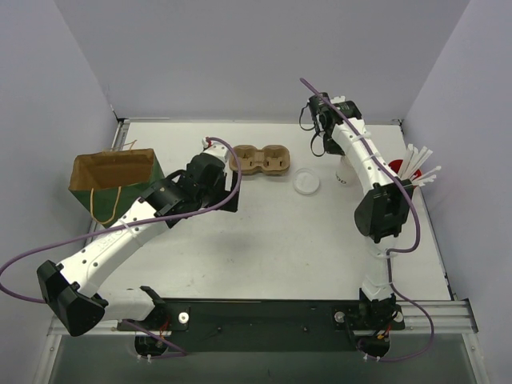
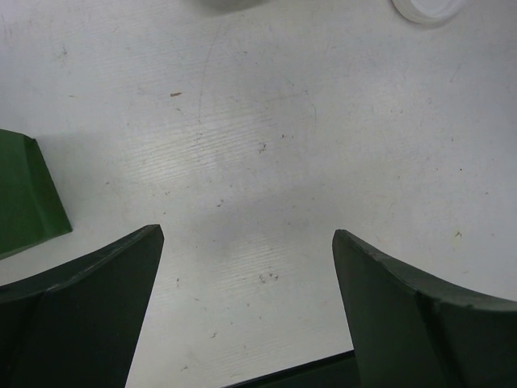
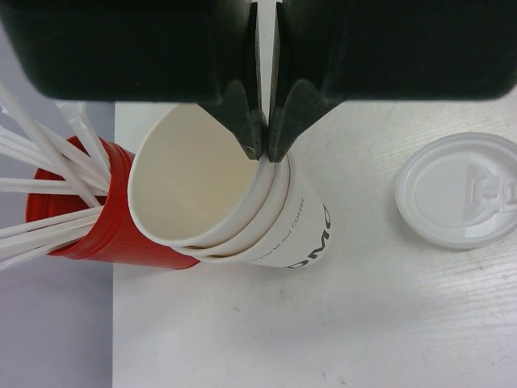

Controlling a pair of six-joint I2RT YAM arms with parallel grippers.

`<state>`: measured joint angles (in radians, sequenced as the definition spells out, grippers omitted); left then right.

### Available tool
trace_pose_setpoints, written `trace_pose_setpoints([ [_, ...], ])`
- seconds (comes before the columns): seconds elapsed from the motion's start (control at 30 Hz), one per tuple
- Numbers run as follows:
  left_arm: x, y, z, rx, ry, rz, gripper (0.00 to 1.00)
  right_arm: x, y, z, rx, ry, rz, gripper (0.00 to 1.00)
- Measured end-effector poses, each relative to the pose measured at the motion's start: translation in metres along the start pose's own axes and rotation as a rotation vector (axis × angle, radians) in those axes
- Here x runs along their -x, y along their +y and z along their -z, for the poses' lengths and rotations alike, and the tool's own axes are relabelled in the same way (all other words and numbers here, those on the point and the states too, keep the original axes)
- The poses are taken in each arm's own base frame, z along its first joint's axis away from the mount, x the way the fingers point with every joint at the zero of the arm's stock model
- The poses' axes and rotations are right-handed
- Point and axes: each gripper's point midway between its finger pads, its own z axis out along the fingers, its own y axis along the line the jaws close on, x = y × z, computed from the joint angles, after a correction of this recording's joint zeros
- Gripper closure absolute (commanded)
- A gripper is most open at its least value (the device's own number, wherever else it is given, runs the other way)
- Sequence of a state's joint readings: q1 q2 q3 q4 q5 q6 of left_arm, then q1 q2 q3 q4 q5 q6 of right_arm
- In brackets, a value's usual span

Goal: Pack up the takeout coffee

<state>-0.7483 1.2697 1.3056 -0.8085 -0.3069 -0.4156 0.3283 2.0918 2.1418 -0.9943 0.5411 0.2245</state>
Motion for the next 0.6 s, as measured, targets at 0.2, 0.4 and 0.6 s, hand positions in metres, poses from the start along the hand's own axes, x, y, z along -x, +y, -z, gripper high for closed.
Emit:
trace_pose_setpoints([
  [0.2, -0.01, -0.016, -0.012, -0.078, 0.016, 0.037, 0.03, -0.01, 0.007, 0.0, 0.026, 0.029, 0.001, 1.0],
  [0.4, -0.02, -0.045, -0.027, -0.218, 0.025, 0.115, 0.03, -0.025, 0.008, 0.002, 0.02, 0.059, 0.021, 1.0],
  [0.6, -0.016, -0.07, -0.034, -0.329, 0.008, 0.18, 0.03, -0.052, 0.02, -0.006, 0.009, 0.116, 0.072, 1.0],
])
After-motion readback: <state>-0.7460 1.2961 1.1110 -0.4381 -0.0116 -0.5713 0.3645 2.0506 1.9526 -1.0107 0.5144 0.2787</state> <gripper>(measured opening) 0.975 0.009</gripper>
